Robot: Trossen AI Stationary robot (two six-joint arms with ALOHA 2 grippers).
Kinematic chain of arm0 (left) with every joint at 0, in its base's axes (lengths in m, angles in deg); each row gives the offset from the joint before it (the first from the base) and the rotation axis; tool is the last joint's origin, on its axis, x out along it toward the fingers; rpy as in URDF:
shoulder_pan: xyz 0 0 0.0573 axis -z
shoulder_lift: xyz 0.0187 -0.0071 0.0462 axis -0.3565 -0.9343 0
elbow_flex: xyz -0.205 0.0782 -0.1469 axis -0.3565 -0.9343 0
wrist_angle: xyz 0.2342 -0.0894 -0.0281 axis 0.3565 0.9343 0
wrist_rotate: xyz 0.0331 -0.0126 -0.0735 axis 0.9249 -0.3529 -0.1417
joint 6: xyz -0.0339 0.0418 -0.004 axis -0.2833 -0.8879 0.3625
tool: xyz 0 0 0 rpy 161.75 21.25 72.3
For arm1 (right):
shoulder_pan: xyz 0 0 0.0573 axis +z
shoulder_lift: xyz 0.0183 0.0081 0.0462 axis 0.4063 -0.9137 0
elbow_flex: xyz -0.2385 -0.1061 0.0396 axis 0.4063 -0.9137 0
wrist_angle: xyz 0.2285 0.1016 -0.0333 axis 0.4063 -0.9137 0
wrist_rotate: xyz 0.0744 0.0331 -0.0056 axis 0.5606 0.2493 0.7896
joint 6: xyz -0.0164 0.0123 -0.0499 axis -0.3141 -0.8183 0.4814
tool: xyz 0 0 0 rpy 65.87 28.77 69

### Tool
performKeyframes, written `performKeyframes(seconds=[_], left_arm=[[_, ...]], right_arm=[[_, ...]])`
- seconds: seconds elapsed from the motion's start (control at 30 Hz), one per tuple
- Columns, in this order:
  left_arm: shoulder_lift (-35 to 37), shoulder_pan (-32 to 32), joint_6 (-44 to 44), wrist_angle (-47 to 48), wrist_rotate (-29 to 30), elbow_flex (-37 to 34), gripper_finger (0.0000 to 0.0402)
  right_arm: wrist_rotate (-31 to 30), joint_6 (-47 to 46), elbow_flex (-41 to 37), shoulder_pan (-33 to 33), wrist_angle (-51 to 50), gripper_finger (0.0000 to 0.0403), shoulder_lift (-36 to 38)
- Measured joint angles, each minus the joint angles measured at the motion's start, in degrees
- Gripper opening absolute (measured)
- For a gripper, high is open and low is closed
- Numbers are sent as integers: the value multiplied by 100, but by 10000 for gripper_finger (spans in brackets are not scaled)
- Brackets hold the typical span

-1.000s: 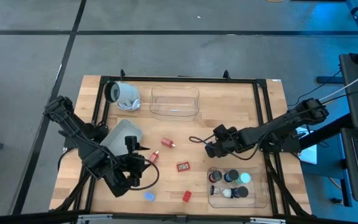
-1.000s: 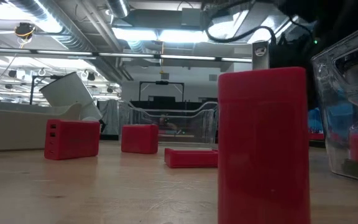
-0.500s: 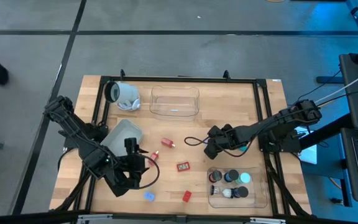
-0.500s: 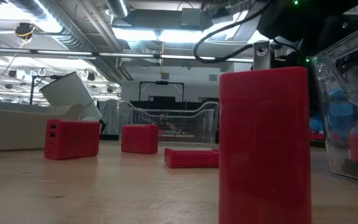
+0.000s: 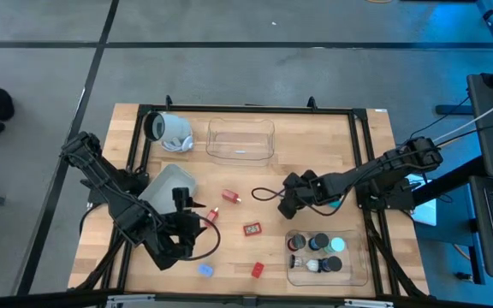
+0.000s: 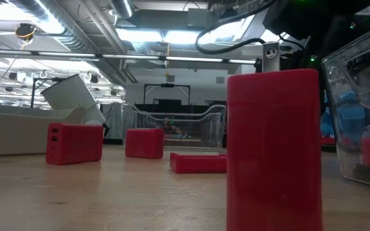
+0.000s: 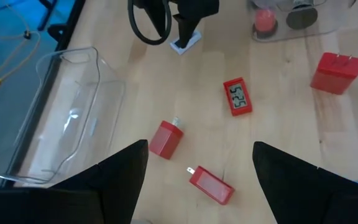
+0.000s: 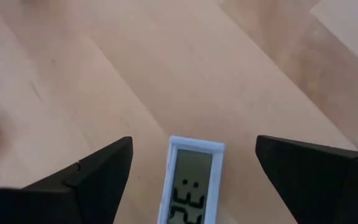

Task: Pick & Place Office items
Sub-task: Put the white digital clock into the top transparent bin

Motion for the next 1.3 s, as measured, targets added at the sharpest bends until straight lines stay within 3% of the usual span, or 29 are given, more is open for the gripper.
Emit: performKeyframes(seconds=[0.6,0.77,1.07,1.3], left_arm=[[0,-197,-252,-2,346,0,287],[0,-333,-252,-2,346,0,287],[0,-558,-344,-2,346,0,287],[0,-691,-355,5,346,0,287]], right_arm=[[418,280,21,-99,48,335,-597],[426,277,17,-109,55,292,-599],[315,131,11,-111,87,158,-606],[347,134,108,-114,1,151,-614]])
